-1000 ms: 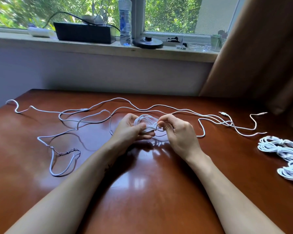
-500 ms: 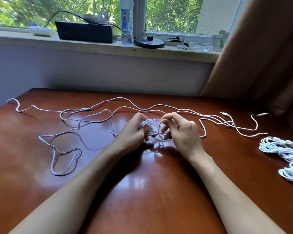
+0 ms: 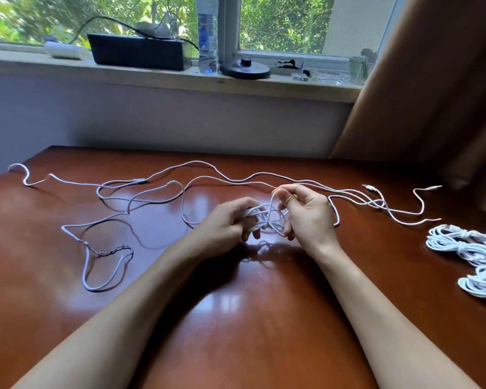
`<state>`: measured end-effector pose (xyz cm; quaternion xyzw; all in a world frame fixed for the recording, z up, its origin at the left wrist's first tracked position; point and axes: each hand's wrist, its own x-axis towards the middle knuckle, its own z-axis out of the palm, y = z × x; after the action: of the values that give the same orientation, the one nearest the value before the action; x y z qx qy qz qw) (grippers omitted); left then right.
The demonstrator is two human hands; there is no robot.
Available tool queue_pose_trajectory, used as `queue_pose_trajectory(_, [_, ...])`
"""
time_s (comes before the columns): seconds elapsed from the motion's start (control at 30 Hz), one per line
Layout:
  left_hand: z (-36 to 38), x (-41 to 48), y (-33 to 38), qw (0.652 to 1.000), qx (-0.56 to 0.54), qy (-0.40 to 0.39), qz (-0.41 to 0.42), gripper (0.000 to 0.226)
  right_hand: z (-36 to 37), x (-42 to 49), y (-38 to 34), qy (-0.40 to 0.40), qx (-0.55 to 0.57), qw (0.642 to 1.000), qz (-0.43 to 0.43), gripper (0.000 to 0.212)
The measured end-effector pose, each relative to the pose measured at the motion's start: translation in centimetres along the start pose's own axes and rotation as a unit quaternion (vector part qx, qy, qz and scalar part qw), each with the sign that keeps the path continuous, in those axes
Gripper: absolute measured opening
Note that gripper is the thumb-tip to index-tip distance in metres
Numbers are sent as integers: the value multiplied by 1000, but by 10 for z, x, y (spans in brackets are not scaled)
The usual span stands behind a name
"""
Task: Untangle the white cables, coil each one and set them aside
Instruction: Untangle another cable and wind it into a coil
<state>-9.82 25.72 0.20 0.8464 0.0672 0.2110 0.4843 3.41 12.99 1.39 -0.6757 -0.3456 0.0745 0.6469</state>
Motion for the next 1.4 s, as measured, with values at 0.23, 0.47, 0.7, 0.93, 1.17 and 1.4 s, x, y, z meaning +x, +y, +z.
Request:
queue_pose_trajectory(0.23, [6,-1,7,1000,-17,-1,25,23,-4,7,6,-11,3,998,55,14])
queue_pose_trajectory(0.47, [10,0,7,995,-87,39,17,34,-4,7,4,-16,-2,995,100,11])
queue_pose_trajectory(0.7, [14,0,16,986,-148,70,31,25,-6,3,-3,-52,42,984,168,18])
queue_pose_trajectory(0.93, [10,2,18,960,-260,107,2,21,-2,1,-2,-80,62,968,230,21])
queue_pose_trajectory(1.17, [13,7,20,908,-387,155,-39,15,1,-4,-1,-147,-44,976,154,26])
queue_pose_trajectory(1.4, [6,11,17,898,-340,249,-129,14,6,-11,0,-229,-178,957,-12,22])
